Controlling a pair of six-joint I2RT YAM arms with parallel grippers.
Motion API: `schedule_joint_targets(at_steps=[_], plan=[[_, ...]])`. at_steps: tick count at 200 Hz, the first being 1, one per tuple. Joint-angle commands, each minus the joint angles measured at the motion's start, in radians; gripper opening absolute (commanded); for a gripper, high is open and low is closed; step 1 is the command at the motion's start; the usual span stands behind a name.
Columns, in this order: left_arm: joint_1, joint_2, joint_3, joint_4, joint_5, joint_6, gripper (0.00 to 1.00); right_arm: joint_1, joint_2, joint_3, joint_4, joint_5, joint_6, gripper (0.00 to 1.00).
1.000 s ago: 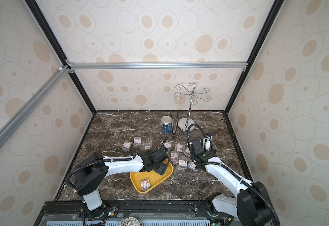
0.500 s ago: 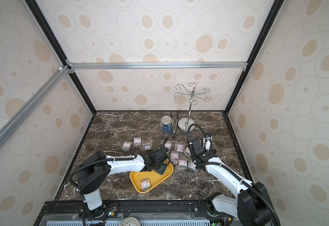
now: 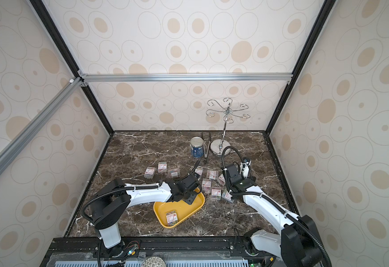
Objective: Take the paper clips out of the storage box
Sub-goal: Pick up the boxed paper clips from the storage box.
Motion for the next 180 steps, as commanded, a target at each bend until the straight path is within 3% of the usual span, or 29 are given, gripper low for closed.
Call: schedule_joint_targets(at_steps=[1,51,106,154,180], plan=[[0.001,-0.128,-0.001,0.029,-0.022,0.012,0.52,-0.003,-0.016,-0.014,-0.005,0.014,0.011,0.81],[0.035,-0.388,-0.096,0.04,-0.172,-0.008,0.51,-0.003,-0.007,-0.007,-0.012,0.014,0.012,0.81],[0.312,-0.596,-0.283,0.098,-0.112,-0.024,0.51,-0.004,-0.024,-0.021,-0.003,0.012,0.011,0.81],[0.43,-0.523,-0.341,0.193,-0.045,-0.022,0.5,-0.003,-0.01,-0.003,-0.026,0.011,0.014,0.8],[0.444,-0.434,-0.322,0.191,-0.108,-0.018,0.48,-0.003,-0.023,-0.015,-0.012,0.006,0.012,0.81]])
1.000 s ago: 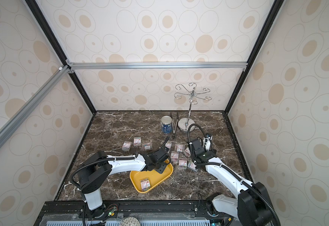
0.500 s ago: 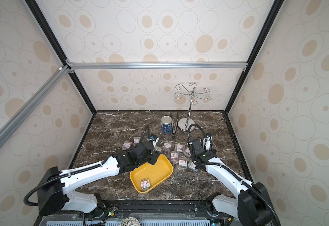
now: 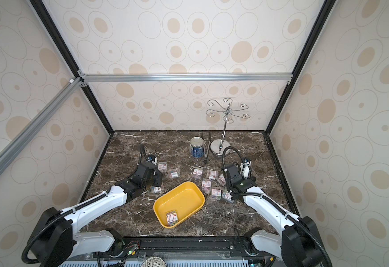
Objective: Take the paper clips out of the storage box
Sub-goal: Pick up the boxed paper clips from the storage box, then place the boxed paper clips at the center of the board.
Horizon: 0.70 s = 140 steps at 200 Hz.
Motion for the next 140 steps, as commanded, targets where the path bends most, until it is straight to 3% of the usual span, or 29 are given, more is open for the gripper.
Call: schedule_joint_targets(at_steps=[1,27,140], plan=[[0.018,0.061,0.028,0.031,-0.043,-0.002,0.48,-0.003,-0.013,-0.008,-0.018,0.007,0.012,0.81],[0.019,0.102,0.034,0.033,-0.114,0.007,0.48,-0.003,-0.003,-0.004,-0.015,0.008,0.01,0.8],[0.07,0.359,0.177,0.059,-0.126,0.05,0.47,-0.003,0.0,0.004,-0.031,0.007,0.012,0.79]])
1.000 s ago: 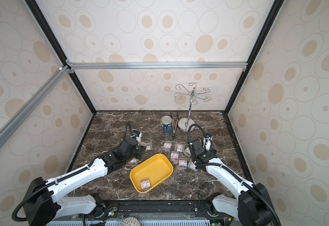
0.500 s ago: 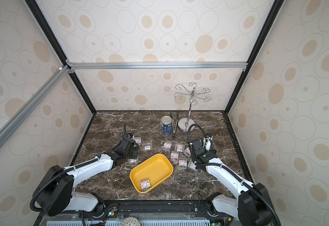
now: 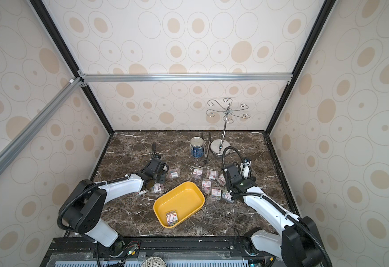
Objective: Take the paper clips out of the storage box
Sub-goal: Place the boxed paper clips at the center of the board.
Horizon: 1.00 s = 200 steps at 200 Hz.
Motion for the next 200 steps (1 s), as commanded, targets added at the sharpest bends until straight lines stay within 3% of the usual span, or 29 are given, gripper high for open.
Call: schedule_joint_targets(at_steps=[1,78,125,170,200], plan=[[0.027,0.028,0.055,0.016,-0.028,0.025,0.47,-0.003,0.0,0.004,-0.031,0.01,0.012,0.79],[0.071,0.125,0.09,0.036,0.036,0.032,0.49,-0.002,-0.008,-0.005,-0.019,0.01,0.007,0.8],[0.071,0.132,0.082,0.039,0.079,0.016,0.59,-0.002,-0.021,-0.013,-0.015,0.008,0.009,0.8],[0.074,0.065,0.051,0.03,0.053,-0.006,0.76,-0.003,-0.009,-0.003,-0.025,0.009,0.011,0.79],[0.074,0.05,0.058,0.032,0.096,-0.002,0.78,-0.003,-0.023,-0.014,-0.017,0.007,0.011,0.79]])
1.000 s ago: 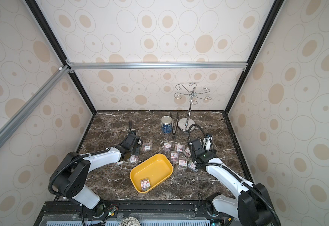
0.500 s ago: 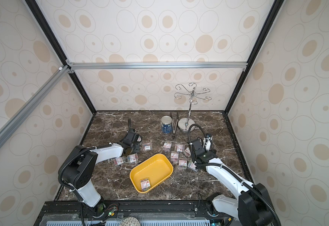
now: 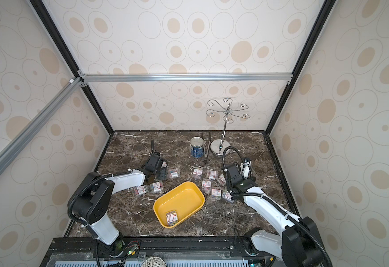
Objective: Take the paper clips out of the storage box
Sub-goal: Place the boxed paper clips at the center of the board.
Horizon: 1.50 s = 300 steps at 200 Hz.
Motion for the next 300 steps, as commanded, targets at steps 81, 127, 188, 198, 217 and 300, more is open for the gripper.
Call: schedule_joint_targets(at_steps=[81,127,188,198,217,300], plan=[[0.019,0.038,0.051,-0.044,-0.062,-0.012,0.74,-0.003,-0.02,-0.014,-0.021,0.011,0.011,0.79],[0.043,0.002,0.02,-0.04,-0.092,-0.027,0.7,-0.004,-0.017,-0.015,-0.007,0.011,0.005,0.8],[0.046,-0.047,0.001,0.013,0.08,-0.011,0.69,-0.004,-0.013,-0.01,-0.015,0.011,0.009,0.8],[0.045,-0.087,-0.01,0.017,0.104,-0.007,0.69,-0.003,-0.01,-0.008,-0.015,0.012,0.009,0.8],[0.034,-0.204,-0.051,0.041,0.136,0.017,0.69,-0.004,-0.003,-0.004,-0.018,0.014,0.012,0.8],[0.017,-0.923,-0.548,0.184,-0.087,0.005,0.97,-0.001,-0.24,-0.191,0.163,-0.11,-0.041,0.85]])
